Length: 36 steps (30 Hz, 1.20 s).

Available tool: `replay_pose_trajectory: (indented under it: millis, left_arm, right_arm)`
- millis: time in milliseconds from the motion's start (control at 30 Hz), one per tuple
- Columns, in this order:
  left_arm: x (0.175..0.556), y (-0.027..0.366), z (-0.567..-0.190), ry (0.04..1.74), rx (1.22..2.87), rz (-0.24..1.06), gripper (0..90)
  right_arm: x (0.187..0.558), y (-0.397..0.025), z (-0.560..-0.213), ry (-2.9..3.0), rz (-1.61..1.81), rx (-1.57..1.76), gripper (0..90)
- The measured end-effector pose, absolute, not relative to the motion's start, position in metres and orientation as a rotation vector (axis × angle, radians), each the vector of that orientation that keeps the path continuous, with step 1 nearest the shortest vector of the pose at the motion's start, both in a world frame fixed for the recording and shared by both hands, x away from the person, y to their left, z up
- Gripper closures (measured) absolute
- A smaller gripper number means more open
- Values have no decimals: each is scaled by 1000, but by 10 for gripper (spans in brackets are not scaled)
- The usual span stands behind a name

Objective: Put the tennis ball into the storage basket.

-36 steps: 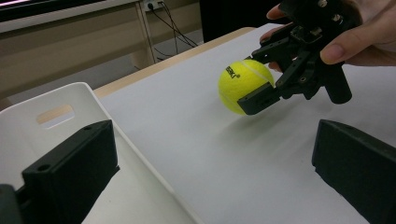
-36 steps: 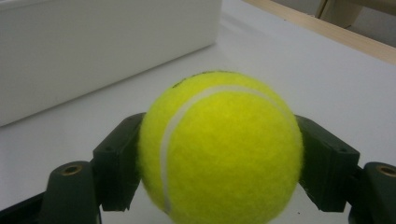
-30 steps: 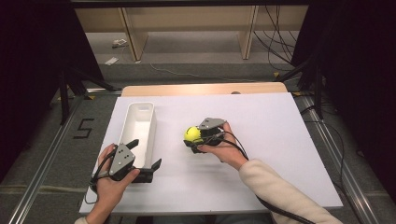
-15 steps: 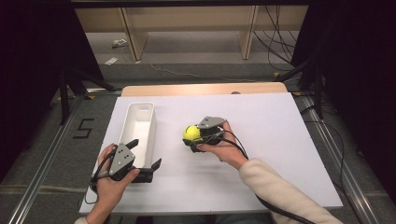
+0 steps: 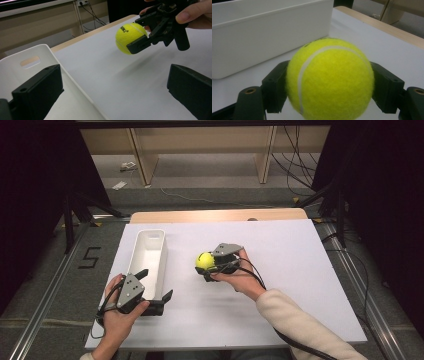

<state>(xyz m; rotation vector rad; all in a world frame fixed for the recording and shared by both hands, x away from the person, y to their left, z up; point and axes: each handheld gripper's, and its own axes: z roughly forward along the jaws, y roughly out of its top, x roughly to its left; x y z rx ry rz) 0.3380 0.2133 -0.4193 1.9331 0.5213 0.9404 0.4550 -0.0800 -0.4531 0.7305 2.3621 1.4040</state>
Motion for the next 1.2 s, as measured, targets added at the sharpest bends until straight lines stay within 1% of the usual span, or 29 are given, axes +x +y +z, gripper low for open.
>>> replay_pose_trajectory:
  millis: [1200]
  left_arm:
    - [338,214,-419,523,1930,942,0]
  right_arm:
    - [455,-65,-436,2328,1478,699,261]
